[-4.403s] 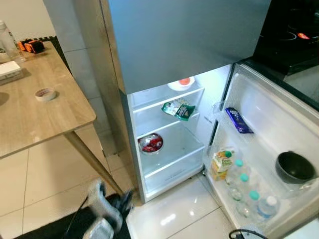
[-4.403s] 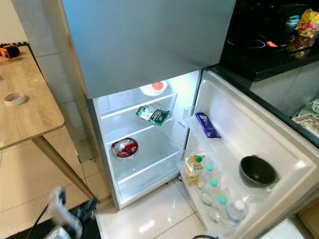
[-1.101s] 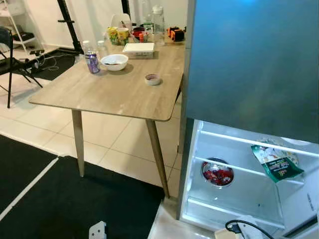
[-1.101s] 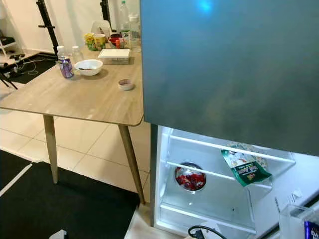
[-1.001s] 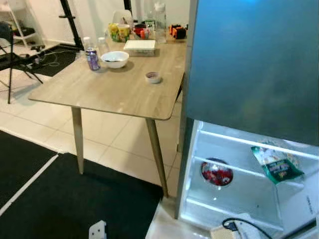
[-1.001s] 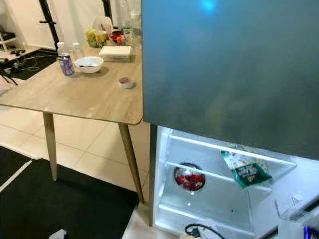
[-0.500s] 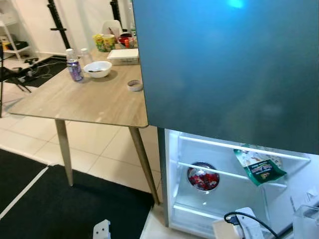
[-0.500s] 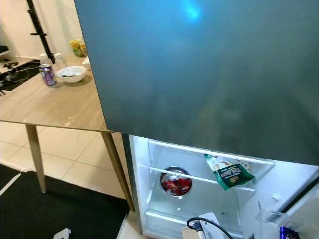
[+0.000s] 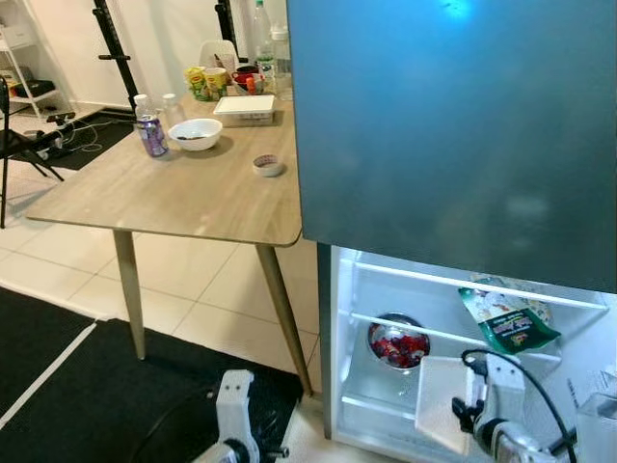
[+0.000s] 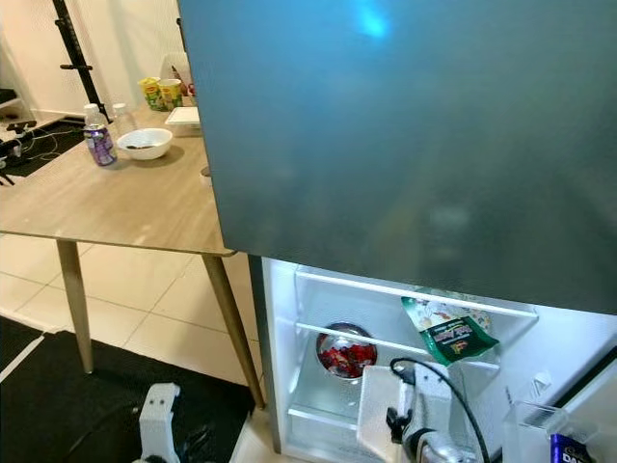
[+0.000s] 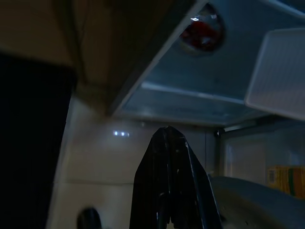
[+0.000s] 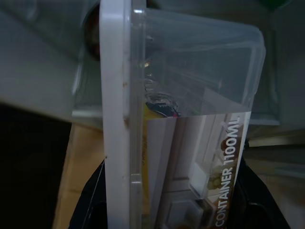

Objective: Restocking fridge

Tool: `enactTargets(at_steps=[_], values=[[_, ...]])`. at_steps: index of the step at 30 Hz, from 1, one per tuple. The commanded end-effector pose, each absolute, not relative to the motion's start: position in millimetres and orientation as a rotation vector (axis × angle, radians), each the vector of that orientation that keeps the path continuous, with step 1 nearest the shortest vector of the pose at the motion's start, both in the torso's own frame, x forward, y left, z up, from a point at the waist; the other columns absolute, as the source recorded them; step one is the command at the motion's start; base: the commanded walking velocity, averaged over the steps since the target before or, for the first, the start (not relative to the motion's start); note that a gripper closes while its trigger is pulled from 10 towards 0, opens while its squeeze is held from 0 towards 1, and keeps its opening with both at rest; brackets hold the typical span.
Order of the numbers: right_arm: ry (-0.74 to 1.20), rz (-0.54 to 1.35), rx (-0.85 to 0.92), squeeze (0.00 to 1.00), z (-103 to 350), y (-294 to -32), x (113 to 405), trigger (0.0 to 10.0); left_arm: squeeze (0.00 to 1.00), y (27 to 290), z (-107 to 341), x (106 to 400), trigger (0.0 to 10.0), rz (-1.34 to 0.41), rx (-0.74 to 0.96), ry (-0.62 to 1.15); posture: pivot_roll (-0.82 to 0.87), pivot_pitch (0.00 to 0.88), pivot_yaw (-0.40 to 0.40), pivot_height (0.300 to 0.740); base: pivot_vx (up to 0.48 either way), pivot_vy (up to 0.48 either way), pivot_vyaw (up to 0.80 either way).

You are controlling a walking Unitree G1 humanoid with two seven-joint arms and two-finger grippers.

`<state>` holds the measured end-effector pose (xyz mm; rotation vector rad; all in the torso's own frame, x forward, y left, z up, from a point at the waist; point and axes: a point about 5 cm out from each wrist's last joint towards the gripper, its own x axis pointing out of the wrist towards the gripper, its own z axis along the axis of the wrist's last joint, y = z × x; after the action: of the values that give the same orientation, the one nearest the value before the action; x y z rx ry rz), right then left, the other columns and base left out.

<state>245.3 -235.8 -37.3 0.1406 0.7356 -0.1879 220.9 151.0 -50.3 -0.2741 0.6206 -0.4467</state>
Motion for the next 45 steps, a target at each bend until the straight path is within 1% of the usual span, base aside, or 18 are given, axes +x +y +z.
enactTargets(at_steps=[1,3,5,6,8,9,10,13,19,23,25,26,31,37,41,45], values=[[0.726,-0.223,0.157,0.00,-34,-239,249,10.0,0.00,147,-51,219,10.0,-0.484,-0.248,0.621,-0.09,0.000,0.021,0.740,0.000,0.000,0.00],[0.725,-0.246,0.181,0.00,-34,-240,249,10.0,0.00,145,-50,220,10.0,-0.512,-0.225,0.619,-0.09,0.000,0.021,0.735,0.000,0.000,0.00],[0.698,-0.260,0.287,0.00,-32,-240,251,10.0,0.00,142,-49,221,10.0,-0.536,-0.214,0.609,-0.09,0.000,0.021,0.725,0.000,0.000,0.00],[0.698,-0.260,0.287,0.00,-32,-240,251,10.0,0.00,142,-49,221,10.0,-0.536,-0.214,0.609,-0.09,0.000,0.021,0.725,0.000,0.000,0.00],[0.654,-0.215,0.392,0.00,-29,-234,256,10.0,0.00,140,-48,222,10.0,-0.538,-0.221,0.597,-0.09,0.000,0.021,0.715,0.000,0.000,0.00],[0.654,-0.215,0.392,0.00,-29,-234,256,10.0,0.00,140,-48,222,10.0,-0.538,-0.221,0.597,-0.09,0.000,0.021,0.715,0.000,0.000,0.00],[0.618,-0.148,0.464,0.00,-25,-228,261,10.0,0.00,139,-48,222,10.0,-0.536,-0.222,0.592,-0.09,0.000,0.021,0.705,0.000,0.000,0.00],[0.602,-0.116,0.492,0.00,-23,-226,264,10.0,0.00,139,-48,221,10.0,-0.543,-0.210,0.592,-0.09,0.000,0.021,0.700,0.000,0.000,0.00],[0.547,-0.008,0.576,0.00,-15,-224,269,10.0,0.00,139,-48,221,10.0,-0.553,-0.198,0.583,-0.09,0.000,0.021,0.670,0.000,0.000,0.00],[0.537,-0.004,0.609,0.00,-15,-229,267,10.0,0.00,138,-46,222,10.0,-0.561,-0.202,0.569,-0.09,0.000,0.018,0.655,0.000,0.000,0.00],[0.505,-0.004,0.679,0.00,-13,-233,267,10.0,0.00,137,-45,224,10.0,-0.563,-0.189,0.555,-0.09,0.000,0.016,0.645,0.000,0.000,0.00],[0.505,-0.004,0.679,0.00,-13,-233,267,10.0,0.00,137,-45,224,10.0,-0.563,-0.189,0.555,-0.09,0.000,0.016,0.645,0.000,0.000,0.00],[0.424,0.000,0.808,0.00,-7,-244,266,10.0,0.00,138,-42,227,10.0,-0.553,-0.138,0.523,-0.09,0.000,0.016,0.620,0.000,0.000,0.00],[0.383,-0.028,0.851,0.00,-5,-254,263,10.0,0.00,135,-40,228,10.0,-0.565,-0.117,0.503,-0.09,0.000,0.016,0.600,0.000,0.000,0.00],[0.343,-0.026,0.893,0.00,-3,-257,263,10.0,0.00,134,-35,234,10.0,-0.530,-0.069,0.456,-0.09,0.000,0.016,0.581,0.000,0.000,0.00],[0.316,-0.013,0.928,0.00,-2,-256,263,10.0,0.00,135,-30,241,10.0,-0.502,-0.057,0.417,-0.10,0.000,0.010,0.581,0.000,0.000,0.00]])
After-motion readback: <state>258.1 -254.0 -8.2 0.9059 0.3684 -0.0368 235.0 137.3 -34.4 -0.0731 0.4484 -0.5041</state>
